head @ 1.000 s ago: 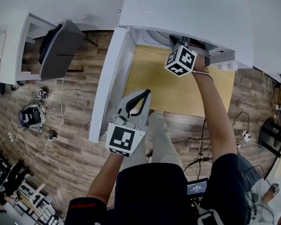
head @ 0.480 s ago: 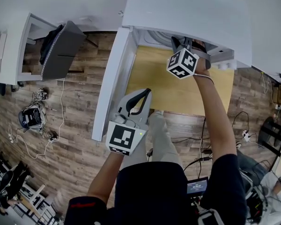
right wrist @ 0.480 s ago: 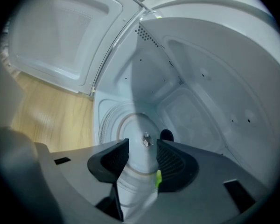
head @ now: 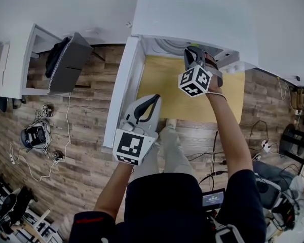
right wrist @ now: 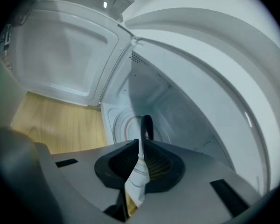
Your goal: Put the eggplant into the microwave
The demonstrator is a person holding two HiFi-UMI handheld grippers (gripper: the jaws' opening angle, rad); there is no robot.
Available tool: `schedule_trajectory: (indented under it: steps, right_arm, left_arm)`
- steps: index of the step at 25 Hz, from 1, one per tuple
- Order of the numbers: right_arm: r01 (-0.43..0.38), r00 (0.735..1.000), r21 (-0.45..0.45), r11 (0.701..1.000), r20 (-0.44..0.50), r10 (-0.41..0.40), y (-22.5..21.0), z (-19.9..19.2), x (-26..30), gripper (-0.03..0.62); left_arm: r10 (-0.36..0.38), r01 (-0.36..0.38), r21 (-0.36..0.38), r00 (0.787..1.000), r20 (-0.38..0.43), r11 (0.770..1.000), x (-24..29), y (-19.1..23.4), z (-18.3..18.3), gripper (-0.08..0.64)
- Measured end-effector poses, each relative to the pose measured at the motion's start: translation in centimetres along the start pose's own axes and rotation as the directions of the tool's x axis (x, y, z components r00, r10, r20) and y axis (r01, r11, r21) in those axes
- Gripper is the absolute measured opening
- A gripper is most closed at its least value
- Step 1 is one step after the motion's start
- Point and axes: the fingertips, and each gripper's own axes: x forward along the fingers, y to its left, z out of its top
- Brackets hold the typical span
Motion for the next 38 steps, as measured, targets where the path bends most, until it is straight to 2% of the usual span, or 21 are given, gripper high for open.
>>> schedule_trajectory:
  steps: [8, 17, 26, 33, 38]
  right_arm:
    - [-0.005, 1.000, 0.182, 0.983, 0.026, 0.000, -0.6, 0.4, -5.0, 0.029]
    - [-0.009, 0.998, 0.416, 0.909, 0.063, -0.019, -1.9, 0.1, -10.3, 0.023]
    - [-0.003, 0.995, 0.494, 0.869, 0.091, -0.049, -2.9, 0.1, -13.5, 0.021]
    - [-0.032, 0.982, 0.573, 0.819, 0.172, -0.082, -3.7, 2.0, -17.5, 0.020]
    - [-0.044, 0.962, 0.610, 0.791, 0.240, -0.132, -5.2, 3.7, -21.6, 0.020]
  left_arm:
    - [-0.009, 0.008, 0.014, 0.999, 0.037, 1.000, -0.9, -0.3, 2.7, 0.017]
    - [-0.020, 0.018, 0.028, 0.998, 0.057, 0.999, -1.4, -0.6, 4.5, 0.017]
    - [-0.022, 0.020, 0.036, 0.998, 0.058, 0.999, -1.5, -0.7, 5.4, 0.017]
    - [-0.005, 0.000, 0.055, 0.997, 0.082, 0.998, -2.0, -0.6, 7.2, 0.017]
    - [0.003, -0.011, 0.073, 0.994, 0.108, 0.997, -2.3, -0.7, 8.9, 0.017]
